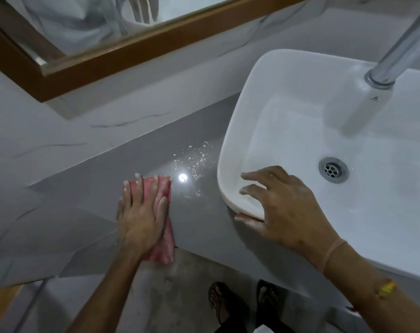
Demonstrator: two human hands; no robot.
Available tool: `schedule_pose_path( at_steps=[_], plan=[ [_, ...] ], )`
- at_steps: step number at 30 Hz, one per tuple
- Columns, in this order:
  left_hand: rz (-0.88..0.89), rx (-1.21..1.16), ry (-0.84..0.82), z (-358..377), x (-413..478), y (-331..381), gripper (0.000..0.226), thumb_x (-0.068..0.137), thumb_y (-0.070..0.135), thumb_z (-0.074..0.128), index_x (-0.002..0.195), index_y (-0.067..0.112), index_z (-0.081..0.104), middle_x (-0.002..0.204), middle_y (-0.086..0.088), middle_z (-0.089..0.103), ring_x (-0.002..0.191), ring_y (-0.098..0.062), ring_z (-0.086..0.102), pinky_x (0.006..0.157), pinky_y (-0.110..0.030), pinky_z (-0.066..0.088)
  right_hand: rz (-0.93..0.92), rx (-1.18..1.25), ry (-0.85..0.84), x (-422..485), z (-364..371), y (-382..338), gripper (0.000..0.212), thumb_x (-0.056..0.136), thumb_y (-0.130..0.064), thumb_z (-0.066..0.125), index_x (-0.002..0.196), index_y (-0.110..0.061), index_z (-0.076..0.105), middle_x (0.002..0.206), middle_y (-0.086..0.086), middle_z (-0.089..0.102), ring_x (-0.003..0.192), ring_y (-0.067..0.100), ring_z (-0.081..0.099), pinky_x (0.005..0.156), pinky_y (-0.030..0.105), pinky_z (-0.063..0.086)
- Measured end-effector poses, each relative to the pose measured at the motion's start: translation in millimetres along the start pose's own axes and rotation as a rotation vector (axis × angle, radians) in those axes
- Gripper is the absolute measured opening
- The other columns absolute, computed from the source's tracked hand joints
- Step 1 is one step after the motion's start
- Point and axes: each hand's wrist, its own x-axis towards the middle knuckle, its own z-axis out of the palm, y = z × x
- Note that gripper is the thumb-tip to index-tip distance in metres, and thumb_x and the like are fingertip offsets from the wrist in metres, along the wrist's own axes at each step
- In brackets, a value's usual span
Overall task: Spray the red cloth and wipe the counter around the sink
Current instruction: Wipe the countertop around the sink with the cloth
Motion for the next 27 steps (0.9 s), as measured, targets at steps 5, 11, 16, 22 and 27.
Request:
schedule_pose_path(
  at_steps=[5, 11, 16, 22, 27],
  plan=[
    [-0.034, -0.017, 0.060, -3, 54, 3, 0.060, 0.097, 0.048, 0.023, 0.151, 0.024, 0.015, 0.159, -0.017, 0.017, 0.145, -0.043, 0.011, 0.118, -0.057, 0.017, 0.015, -0.004, -0.015, 1, -2, -1, 0.047, 0.061, -0.049, 0.080, 0.094, -0.016, 0.074, 0.117, 0.001, 0.070, 0.103, 0.028, 0.064, 0.071, 0.042, 0.055],
    [0.014, 0.023, 0.042, 3, 31, 5, 0.071, 0.091, 0.061, 0.019, 0.150, 0.023, 0.012, 0.161, -0.017, 0.009, 0.146, -0.044, 0.005, 0.116, -0.059, 0.011, 0.038, 0.005, -0.005, 0, -2, -1, 0.048, 0.060, -0.050, 0.080, 0.092, -0.016, 0.074, 0.114, 0.001, 0.071, 0.101, 0.028, 0.066, 0.069, 0.040, 0.055],
    [-0.042, 0.016, 0.033, 0, 39, 3, 0.067, 0.091, 0.056, 0.018, 0.147, 0.021, 0.025, 0.158, -0.021, 0.020, 0.142, -0.048, 0.015, 0.112, -0.063, 0.024, 0.035, 0.014, -0.002, 1, 2, 1, 0.047, 0.059, -0.050, 0.080, 0.092, -0.018, 0.073, 0.114, 0.000, 0.071, 0.099, 0.026, 0.066, 0.067, 0.039, 0.056],
    [-0.022, -0.006, 0.105, -10, 85, 35, 0.062, 0.091, 0.046, 0.027, 0.146, 0.018, 0.032, 0.153, -0.024, 0.031, 0.139, -0.052, 0.022, 0.114, -0.058, 0.023, 0.045, 0.011, -0.045, 3, 3, 0, 0.046, 0.059, -0.051, 0.079, 0.092, -0.020, 0.074, 0.122, 0.001, 0.068, 0.100, 0.026, 0.066, 0.068, 0.039, 0.056],
    [0.222, 0.012, 0.049, -12, 92, 49, 0.061, 0.092, 0.045, 0.024, 0.148, 0.020, 0.030, 0.154, -0.021, 0.031, 0.141, -0.049, 0.020, 0.114, -0.058, 0.026, 0.078, 0.013, -0.072, 3, 2, 1, 0.047, 0.060, -0.054, 0.077, 0.094, -0.022, 0.073, 0.124, -0.002, 0.066, 0.101, 0.025, 0.066, 0.068, 0.038, 0.056]
  ],
)
